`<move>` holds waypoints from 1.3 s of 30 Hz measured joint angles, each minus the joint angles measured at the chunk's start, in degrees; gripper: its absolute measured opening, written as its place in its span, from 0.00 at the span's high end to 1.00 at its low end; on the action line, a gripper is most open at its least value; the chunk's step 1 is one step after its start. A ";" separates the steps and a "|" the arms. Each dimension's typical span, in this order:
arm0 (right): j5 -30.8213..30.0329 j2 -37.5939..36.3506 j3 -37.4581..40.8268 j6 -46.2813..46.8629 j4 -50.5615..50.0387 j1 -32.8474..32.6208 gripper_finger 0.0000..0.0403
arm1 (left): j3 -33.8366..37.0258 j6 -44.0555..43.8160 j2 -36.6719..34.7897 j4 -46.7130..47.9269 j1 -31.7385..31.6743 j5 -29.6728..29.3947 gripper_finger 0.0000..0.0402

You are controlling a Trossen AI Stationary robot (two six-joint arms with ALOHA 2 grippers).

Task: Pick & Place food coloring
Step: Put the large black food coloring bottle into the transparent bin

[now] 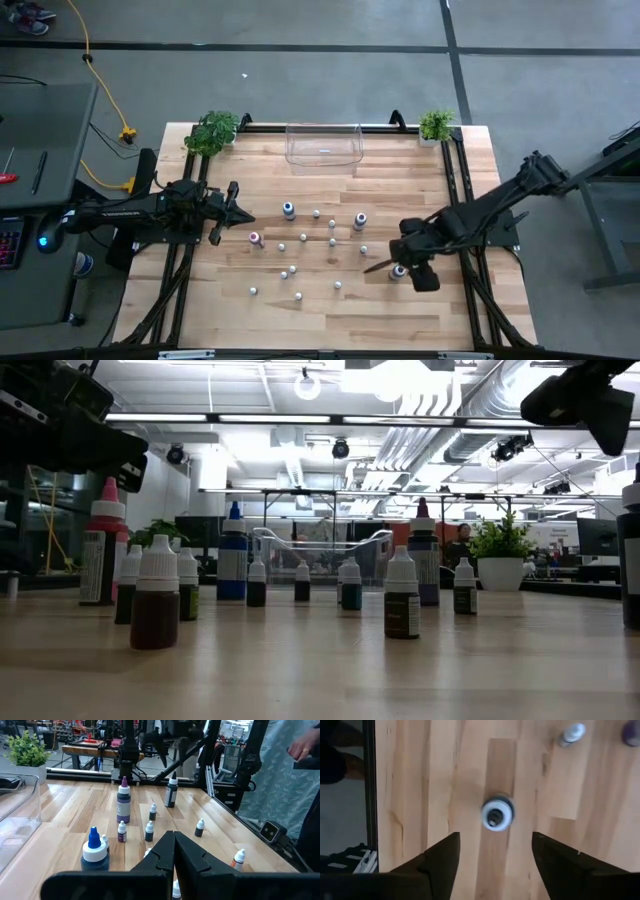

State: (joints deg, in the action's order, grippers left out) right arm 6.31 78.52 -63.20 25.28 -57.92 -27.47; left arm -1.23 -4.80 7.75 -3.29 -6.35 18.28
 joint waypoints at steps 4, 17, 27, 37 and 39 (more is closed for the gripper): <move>-1.58 2.96 0.00 -0.15 1.30 -1.27 0.38 | 0.01 0.00 0.00 0.00 0.00 0.01 0.99; -4.74 7.04 0.34 1.64 2.32 -1.94 0.38 | 0.01 0.00 0.00 0.00 0.00 0.02 0.99; -4.13 7.04 4.96 8.44 11.03 -3.41 0.38 | 0.02 0.00 0.00 0.00 0.00 0.04 0.99; -4.85 7.04 4.96 9.88 10.24 -3.41 0.41 | 0.00 0.00 0.00 0.00 0.00 0.07 0.99; -4.85 7.04 4.96 9.88 10.28 -3.41 0.43 | 0.00 0.00 0.00 0.00 0.00 0.09 0.99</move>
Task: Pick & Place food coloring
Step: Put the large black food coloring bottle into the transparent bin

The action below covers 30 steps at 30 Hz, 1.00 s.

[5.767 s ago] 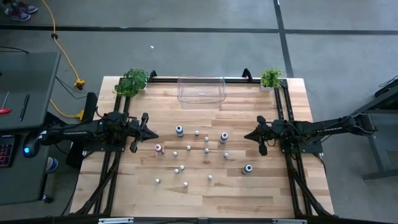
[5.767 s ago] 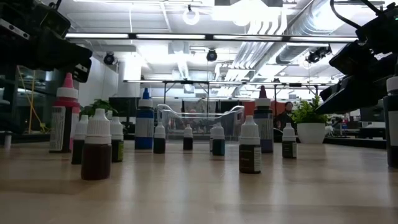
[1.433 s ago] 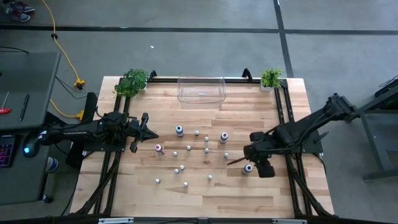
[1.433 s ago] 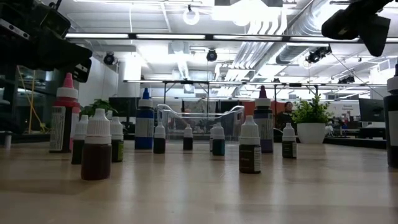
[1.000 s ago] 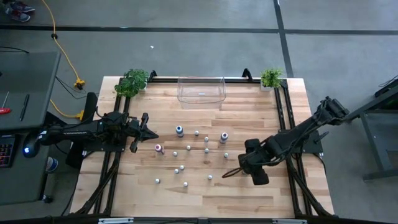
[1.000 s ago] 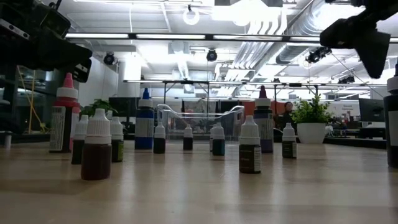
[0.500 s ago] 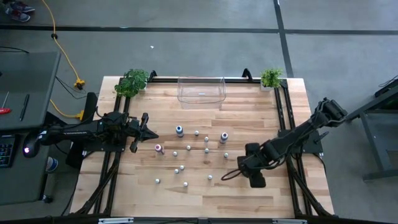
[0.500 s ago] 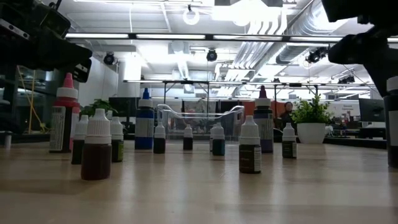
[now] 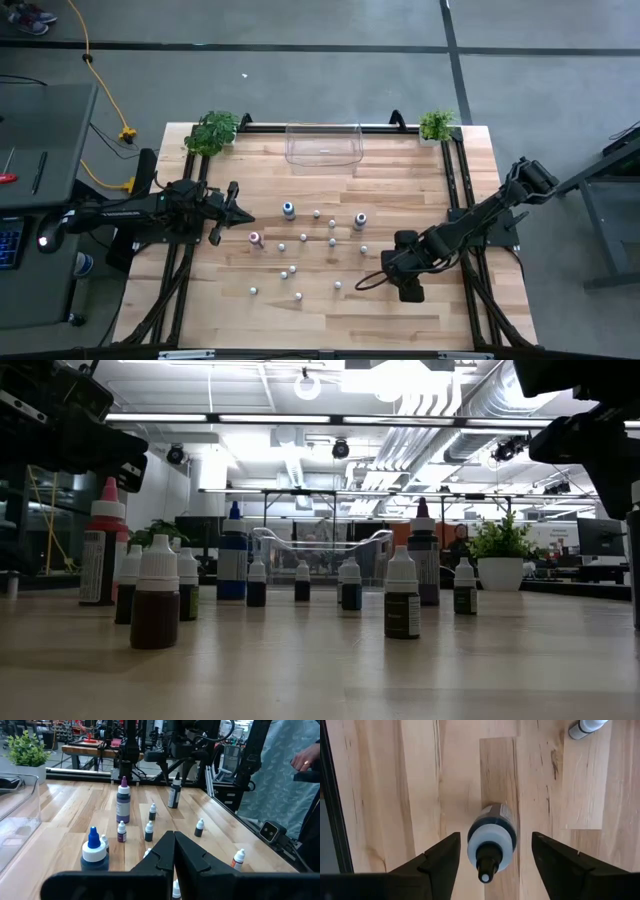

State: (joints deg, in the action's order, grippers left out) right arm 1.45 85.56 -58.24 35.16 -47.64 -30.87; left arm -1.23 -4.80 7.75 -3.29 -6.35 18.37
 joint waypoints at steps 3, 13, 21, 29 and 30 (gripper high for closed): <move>0.00 0.00 0.00 0.01 0.01 0.00 0.49 | 0.01 0.00 0.00 0.00 0.00 0.05 0.99; 0.52 -0.07 -0.04 -0.09 -0.04 0.00 0.68 | 0.00 0.00 0.00 0.00 0.00 0.16 0.99; -0.73 -2.10 -0.96 -0.20 -1.46 0.11 0.71 | 0.01 0.00 0.00 0.00 0.00 0.15 0.99; -5.94 -6.27 -6.36 -0.99 -4.86 2.71 0.72 | 0.00 0.00 0.00 0.00 0.00 0.13 0.99; -6.67 -6.79 -7.32 -1.54 -4.89 3.29 0.72 | 0.01 0.00 -0.01 0.00 0.00 0.13 0.99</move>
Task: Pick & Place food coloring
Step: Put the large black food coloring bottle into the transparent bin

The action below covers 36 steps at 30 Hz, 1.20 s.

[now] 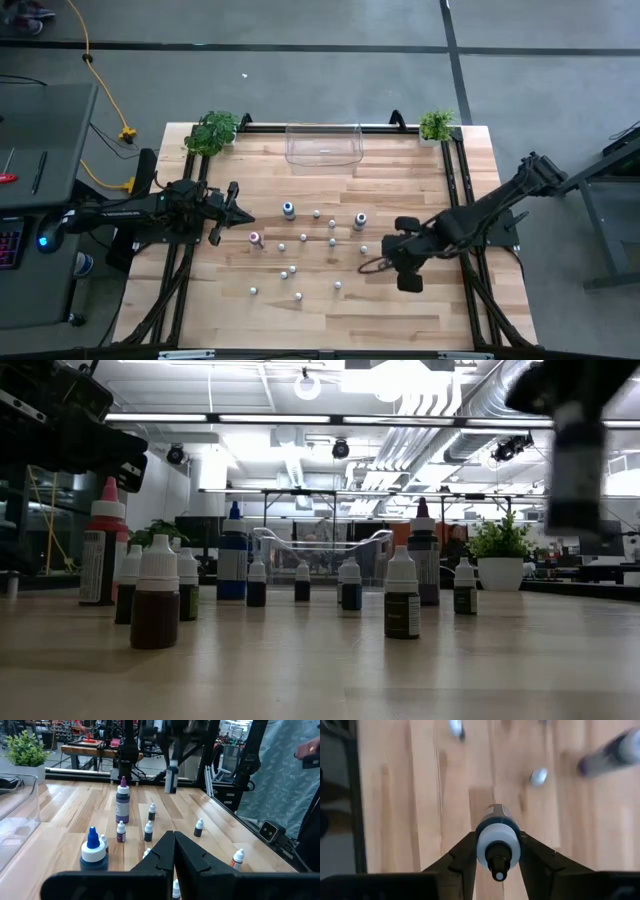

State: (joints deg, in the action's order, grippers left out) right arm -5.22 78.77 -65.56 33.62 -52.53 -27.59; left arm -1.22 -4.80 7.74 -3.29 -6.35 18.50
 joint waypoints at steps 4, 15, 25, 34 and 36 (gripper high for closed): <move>-2.66 -1.34 -5.07 -3.90 -0.16 3.14 0.72 | 0.01 0.00 -0.01 0.00 0.00 0.00 0.99; -2.92 -0.77 -21.75 -17.99 -1.65 11.72 0.71 | -0.01 0.00 0.01 0.00 0.00 -0.04 0.99; -0.34 -0.75 -23.65 -25.01 2.79 17.48 0.71 | 0.00 0.00 0.01 0.00 0.00 -0.07 0.99; -1.46 -0.73 -23.65 -33.11 6.54 26.72 0.70 | 0.00 0.00 0.01 0.00 0.00 -0.24 0.99; -1.53 -0.36 -23.67 -35.15 7.04 29.20 0.70 | 0.00 0.00 0.01 0.00 0.00 -0.24 0.99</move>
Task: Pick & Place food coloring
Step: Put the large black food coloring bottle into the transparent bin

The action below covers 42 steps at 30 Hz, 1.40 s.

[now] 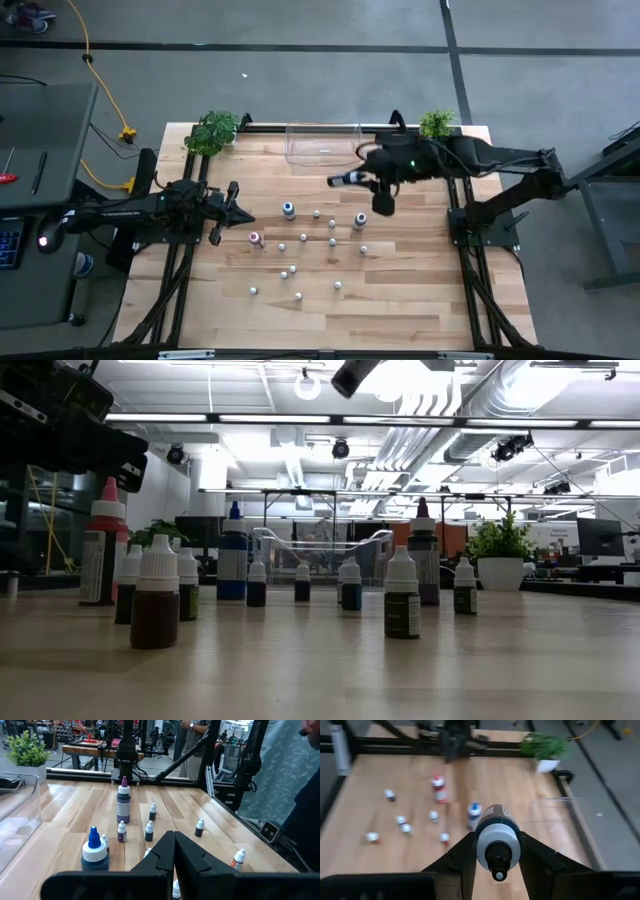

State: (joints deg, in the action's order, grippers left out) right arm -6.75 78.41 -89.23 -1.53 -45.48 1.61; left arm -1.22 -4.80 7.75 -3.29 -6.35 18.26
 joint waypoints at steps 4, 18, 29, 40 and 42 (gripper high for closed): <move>0.14 1.69 -0.35 -4.06 -0.25 4.68 0.70 | -0.01 0.00 0.00 0.00 0.00 0.02 0.99; -1.46 30.29 -38.89 -12.93 -22.44 15.95 0.70 | -0.01 0.00 0.00 0.00 0.00 0.04 0.99; -0.60 34.79 -31.81 -2.73 -19.13 24.87 0.70 | 0.01 0.00 0.02 0.02 0.00 0.07 0.99; 2.87 34.95 -19.01 10.22 -11.23 31.78 0.70 | 0.00 0.00 0.01 0.03 0.00 0.09 0.99; 3.04 34.95 -17.08 11.98 -9.02 32.85 0.70 | -0.01 0.00 0.02 0.02 0.00 0.09 0.99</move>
State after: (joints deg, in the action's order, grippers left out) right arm -3.72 113.36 -106.31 10.46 -54.50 34.47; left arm -1.23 -4.80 7.77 -3.27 -6.35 18.35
